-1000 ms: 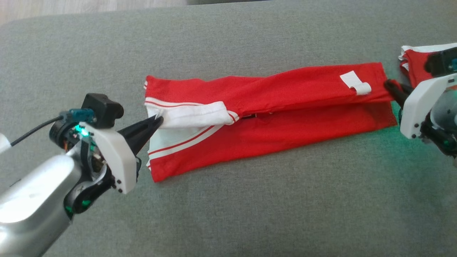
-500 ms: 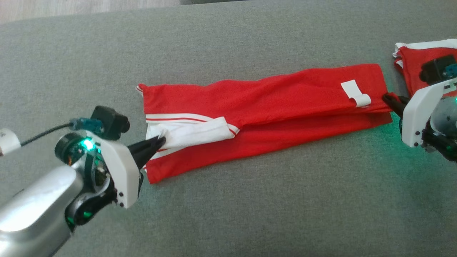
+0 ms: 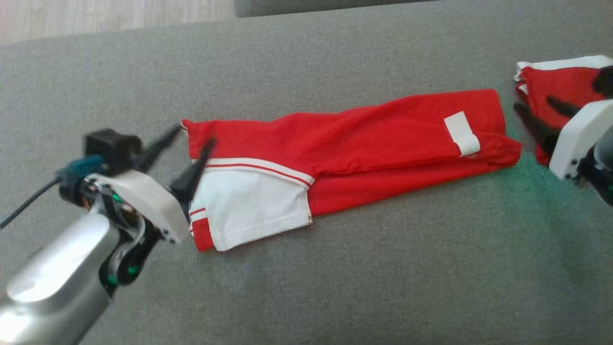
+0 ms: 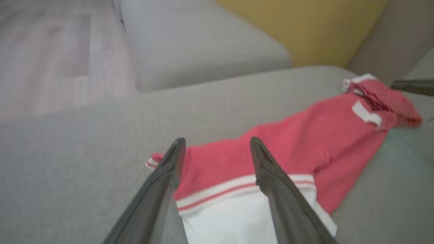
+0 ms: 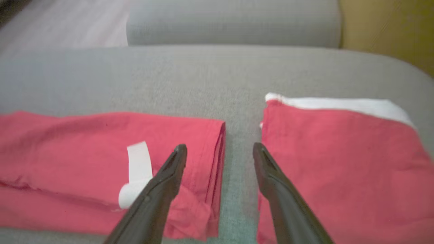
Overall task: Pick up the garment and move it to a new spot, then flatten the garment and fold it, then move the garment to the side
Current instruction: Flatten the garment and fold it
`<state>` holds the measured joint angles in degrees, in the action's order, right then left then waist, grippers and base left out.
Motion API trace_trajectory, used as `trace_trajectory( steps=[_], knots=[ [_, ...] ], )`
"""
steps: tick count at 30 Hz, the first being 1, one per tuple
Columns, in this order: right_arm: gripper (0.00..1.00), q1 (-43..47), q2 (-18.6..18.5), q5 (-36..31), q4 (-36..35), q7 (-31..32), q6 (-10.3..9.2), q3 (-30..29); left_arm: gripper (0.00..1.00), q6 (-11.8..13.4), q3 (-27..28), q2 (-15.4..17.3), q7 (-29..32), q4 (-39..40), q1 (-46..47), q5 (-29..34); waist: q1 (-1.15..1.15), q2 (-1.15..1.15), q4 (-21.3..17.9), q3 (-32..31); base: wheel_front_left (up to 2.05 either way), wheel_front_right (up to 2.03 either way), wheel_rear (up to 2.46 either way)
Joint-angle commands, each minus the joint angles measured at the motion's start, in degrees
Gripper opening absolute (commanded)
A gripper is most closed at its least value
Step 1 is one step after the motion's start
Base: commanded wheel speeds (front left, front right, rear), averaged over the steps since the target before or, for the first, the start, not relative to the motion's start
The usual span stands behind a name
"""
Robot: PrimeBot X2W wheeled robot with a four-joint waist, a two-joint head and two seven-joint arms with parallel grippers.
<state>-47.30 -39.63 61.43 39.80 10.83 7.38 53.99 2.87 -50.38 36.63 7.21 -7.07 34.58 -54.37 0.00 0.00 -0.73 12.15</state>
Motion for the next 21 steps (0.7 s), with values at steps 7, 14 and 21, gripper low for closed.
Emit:
trace_trajectory(
  steps=[7,14,21],
  knots=[
    [1.0,-1.2,4.3,-2.5,-1.1,-15.0,0.11,-6.7,1.0,7.1,10.5,-2.7,-19.2,-2.0,-1.4,3.1,0.0,0.0,-1.1,-3.1,0.0,0.0,0.0],
    [1.0,0.6,13.5,-7.6,-1.9,-24.9,0.11,-14.8,1.0,10.8,20.4,-8.7,-22.2,1.5,-7.8,9.6,0.0,0.0,-1.7,-5.1,0.0,0.0,0.0],
    [1.0,10.9,25.3,-21.8,-6.6,-25.8,0.11,-31.9,1.0,7.2,30.9,-18.5,-22.2,4.2,-18.4,21.1,0.0,0.0,-1.9,-6.0,0.0,0.0,0.0]
  ],
)
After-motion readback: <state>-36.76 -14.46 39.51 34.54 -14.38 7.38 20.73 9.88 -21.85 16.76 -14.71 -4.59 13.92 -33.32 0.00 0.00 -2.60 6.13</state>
